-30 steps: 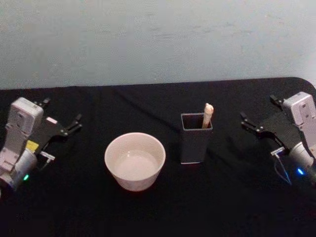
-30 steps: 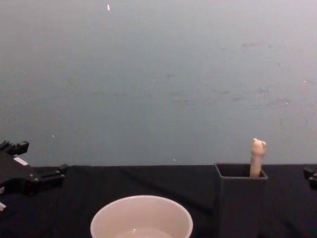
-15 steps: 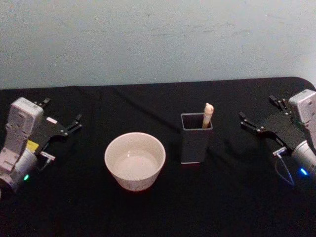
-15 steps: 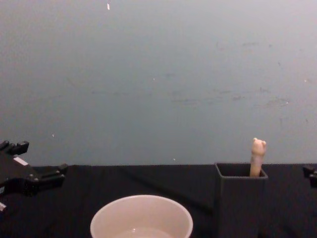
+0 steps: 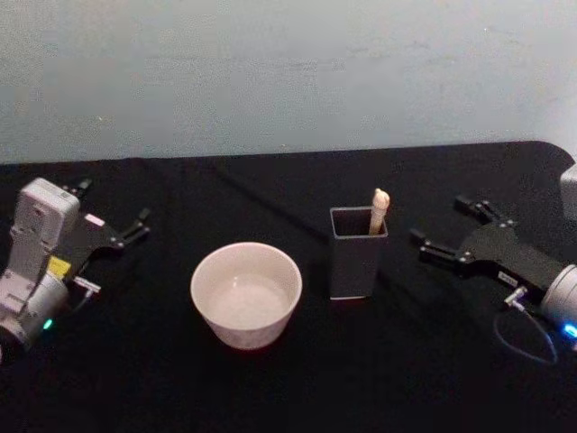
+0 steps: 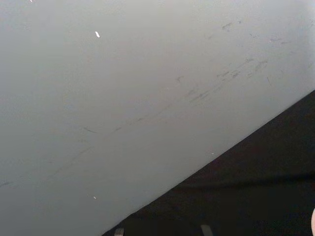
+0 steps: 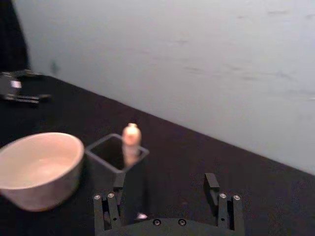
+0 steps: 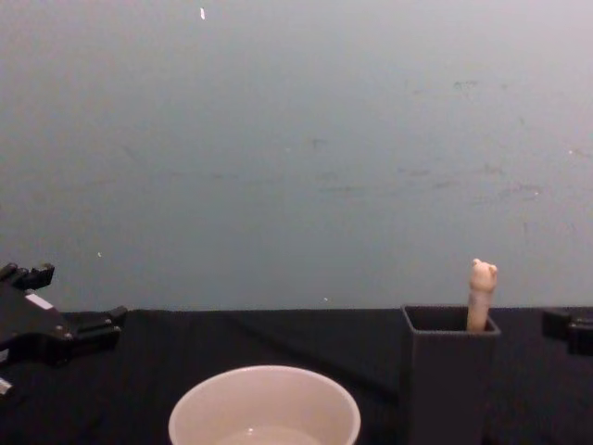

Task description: Pick up the stirring spoon with one hand, stir inside the cup, then place it back in its original position.

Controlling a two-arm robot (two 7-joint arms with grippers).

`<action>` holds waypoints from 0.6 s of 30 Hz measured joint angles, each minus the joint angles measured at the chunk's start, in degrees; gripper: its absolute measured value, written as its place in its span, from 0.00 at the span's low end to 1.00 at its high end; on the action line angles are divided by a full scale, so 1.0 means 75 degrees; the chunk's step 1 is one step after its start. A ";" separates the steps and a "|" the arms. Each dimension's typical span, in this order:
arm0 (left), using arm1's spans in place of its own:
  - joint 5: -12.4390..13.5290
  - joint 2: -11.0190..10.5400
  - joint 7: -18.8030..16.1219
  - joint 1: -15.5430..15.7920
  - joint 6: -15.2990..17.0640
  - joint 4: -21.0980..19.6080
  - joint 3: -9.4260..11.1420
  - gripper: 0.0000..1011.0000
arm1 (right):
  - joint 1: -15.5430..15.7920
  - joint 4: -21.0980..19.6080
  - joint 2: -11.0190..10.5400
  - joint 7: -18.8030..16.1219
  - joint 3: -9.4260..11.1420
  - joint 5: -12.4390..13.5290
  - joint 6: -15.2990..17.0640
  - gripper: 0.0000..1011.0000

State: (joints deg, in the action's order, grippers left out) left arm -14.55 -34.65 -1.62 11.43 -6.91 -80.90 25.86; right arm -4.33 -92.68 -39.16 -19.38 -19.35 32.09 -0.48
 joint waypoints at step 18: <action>0.0000 0.0000 0.0000 0.0000 0.0000 0.0000 0.0000 0.99 | -0.0777 0.0604 0.1051 -0.0536 -0.0310 -0.0219 0.0229 0.99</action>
State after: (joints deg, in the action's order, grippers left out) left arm -14.55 -34.64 -1.62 11.43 -6.91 -80.90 25.86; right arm -10.16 -88.15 -31.28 -23.41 -21.67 30.45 1.24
